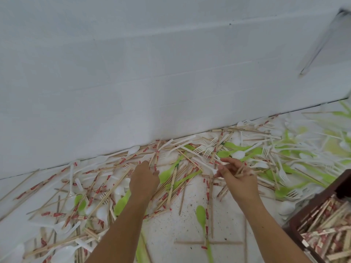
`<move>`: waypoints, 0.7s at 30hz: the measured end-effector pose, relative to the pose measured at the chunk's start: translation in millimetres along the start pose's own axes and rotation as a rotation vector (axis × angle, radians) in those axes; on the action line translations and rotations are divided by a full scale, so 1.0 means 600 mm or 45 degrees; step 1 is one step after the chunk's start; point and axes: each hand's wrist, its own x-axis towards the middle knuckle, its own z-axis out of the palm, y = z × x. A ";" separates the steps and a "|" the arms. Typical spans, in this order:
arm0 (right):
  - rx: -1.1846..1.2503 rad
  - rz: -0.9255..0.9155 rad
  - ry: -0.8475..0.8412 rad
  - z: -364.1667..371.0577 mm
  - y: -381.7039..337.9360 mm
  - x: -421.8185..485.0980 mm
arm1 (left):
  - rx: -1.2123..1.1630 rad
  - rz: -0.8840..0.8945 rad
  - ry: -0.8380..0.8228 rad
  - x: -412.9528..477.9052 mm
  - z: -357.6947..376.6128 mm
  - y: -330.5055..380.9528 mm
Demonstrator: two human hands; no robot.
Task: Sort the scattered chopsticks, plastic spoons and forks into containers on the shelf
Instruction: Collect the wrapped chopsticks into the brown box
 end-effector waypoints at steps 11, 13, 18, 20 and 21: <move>0.114 0.033 -0.052 0.020 0.004 0.021 | -0.164 0.089 0.072 0.022 -0.029 0.020; 0.053 0.091 -0.104 0.025 0.012 0.022 | -0.190 0.143 0.129 0.027 -0.044 0.028; -0.336 0.262 -0.223 0.043 0.026 0.031 | 0.051 0.189 0.122 0.057 -0.047 0.033; -0.387 0.200 -0.254 0.054 0.024 0.041 | 0.174 0.165 0.063 0.067 -0.036 0.023; -0.420 0.144 -0.273 0.056 0.028 0.048 | 0.248 0.148 0.033 0.070 -0.031 0.017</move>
